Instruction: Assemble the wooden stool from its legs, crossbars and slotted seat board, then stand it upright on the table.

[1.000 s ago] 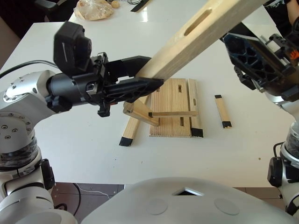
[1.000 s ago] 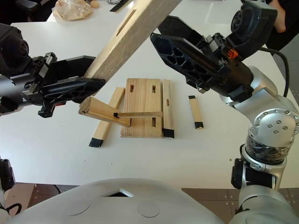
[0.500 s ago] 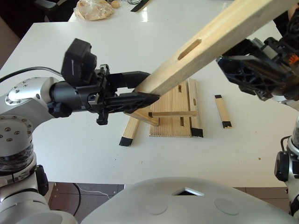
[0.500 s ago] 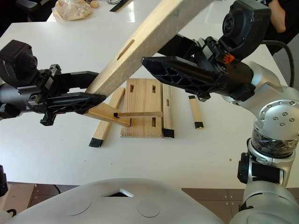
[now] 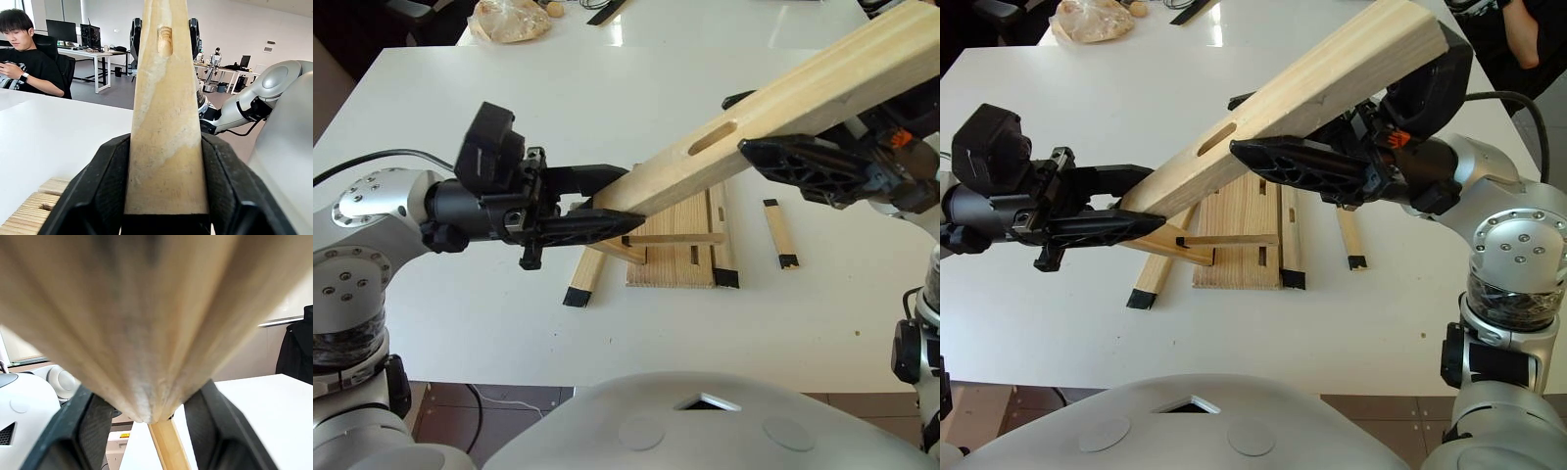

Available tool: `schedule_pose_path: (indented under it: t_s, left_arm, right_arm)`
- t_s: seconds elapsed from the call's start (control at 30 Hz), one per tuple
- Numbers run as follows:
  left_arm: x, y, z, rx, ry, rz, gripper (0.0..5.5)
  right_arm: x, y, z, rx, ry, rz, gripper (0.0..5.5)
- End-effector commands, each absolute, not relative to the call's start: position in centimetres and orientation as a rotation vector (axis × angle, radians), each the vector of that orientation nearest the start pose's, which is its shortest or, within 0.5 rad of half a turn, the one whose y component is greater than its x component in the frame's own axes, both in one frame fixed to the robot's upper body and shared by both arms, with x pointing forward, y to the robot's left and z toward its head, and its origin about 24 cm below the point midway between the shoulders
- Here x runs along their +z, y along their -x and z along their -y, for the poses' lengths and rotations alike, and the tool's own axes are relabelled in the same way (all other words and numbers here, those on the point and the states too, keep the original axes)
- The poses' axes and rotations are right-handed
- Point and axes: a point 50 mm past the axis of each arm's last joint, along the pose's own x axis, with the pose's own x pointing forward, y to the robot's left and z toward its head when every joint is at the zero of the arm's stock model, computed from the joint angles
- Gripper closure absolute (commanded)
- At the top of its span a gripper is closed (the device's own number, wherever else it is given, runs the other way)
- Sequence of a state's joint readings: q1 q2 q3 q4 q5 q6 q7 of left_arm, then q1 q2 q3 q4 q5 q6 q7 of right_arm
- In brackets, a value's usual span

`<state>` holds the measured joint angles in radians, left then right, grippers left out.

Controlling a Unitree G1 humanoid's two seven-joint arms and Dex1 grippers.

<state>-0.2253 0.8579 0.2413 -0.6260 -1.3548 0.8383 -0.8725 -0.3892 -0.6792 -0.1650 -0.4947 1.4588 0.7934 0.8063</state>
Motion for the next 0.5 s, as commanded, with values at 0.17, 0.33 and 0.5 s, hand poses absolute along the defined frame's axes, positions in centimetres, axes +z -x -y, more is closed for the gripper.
schedule_pose_path:
  t_s: [0.17,0.33,0.5]
  left_arm:
    - [22.4,-19.3,-16.5,-1.491,0.184,-0.091,3.1]
    - [22.9,-20.4,-16.4,-1.401,0.218,-0.029,2.39]
    - [23.8,-21.9,-16.5,-1.292,0.271,0.028,1.84]
  right_arm:
    - [22.9,-21.3,15.1,1.56,-0.363,0.092,3.51]
    - [23.5,-21.8,15.6,1.52,-0.339,0.136,3.51]
    - [24.2,-22.9,17.2,1.405,-0.266,0.182,3.51]
